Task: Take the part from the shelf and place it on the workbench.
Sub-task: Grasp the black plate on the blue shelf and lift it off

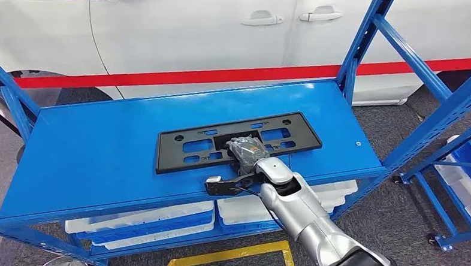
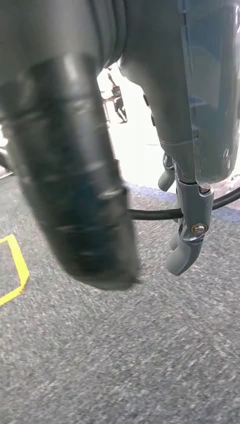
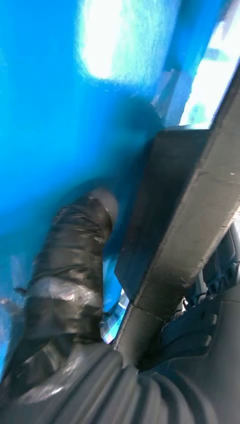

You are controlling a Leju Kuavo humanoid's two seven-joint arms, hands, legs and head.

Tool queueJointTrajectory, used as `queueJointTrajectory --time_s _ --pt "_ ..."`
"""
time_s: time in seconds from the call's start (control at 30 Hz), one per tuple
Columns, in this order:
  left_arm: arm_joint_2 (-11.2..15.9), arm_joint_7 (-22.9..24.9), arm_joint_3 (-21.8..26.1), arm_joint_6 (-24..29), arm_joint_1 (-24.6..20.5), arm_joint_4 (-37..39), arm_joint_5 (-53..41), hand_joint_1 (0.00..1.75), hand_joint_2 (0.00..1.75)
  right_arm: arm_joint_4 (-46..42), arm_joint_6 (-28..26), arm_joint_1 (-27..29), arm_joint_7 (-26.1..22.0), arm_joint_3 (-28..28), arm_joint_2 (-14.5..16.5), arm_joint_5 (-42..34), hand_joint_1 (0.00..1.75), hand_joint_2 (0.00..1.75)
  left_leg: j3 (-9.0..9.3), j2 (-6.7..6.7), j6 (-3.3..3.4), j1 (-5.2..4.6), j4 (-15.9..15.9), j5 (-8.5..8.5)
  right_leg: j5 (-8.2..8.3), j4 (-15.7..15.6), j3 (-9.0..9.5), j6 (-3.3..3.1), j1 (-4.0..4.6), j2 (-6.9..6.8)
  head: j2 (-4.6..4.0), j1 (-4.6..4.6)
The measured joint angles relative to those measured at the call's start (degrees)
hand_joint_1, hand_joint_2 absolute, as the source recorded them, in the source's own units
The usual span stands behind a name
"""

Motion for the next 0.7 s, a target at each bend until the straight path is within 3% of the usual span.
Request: queueJointTrajectory --time_s 0.03,0.17,0.5,0.7 --pt "-0.01 0.01 0.07 -0.01 0.00 0.00 0.19 0.00 1.75 -0.07 0.11 0.00 -0.08 -0.04 0.04 -0.06 1.75 1.75 0.01 0.00 -0.03 0.00 0.00 0.00 0.00 0.01 0.00 0.00 0.00 0.00 0.00 0.00" --pt "-0.15 -0.11 0.77 -0.09 0.02 0.00 1.42 0.00 0.00 -0.98 0.84 0.09 -0.55 -0.16 0.13 -0.51 1.75 1.75 0.02 0.00 -0.24 0.01 -0.01 0.00 0.00 0.04 0.01 -0.01 0.01 0.00 0.00 0.00" --pt "-0.77 -0.62 2.08 1.05 0.13 0.00 3.17 0.00 0.00 -6.43 1.79 1.94 -1.31 -0.16 0.10 -2.13 1.75 1.75 -0.03 0.00 -0.42 -0.07 0.03 -0.07 0.00 -0.02 0.02 0.00 -0.08 0.00 0.00 0.00" --pt "-0.87 -0.29 2.82 2.45 0.18 0.00 5.19 0.00 0.00 -13.88 3.09 3.66 -5.12 -0.02 -0.43 -8.28 1.75 1.75 -0.06 0.00 -0.41 -0.07 0.04 -0.09 0.00 -0.06 -0.01 0.00 -0.08 0.00 0.00 0.00"
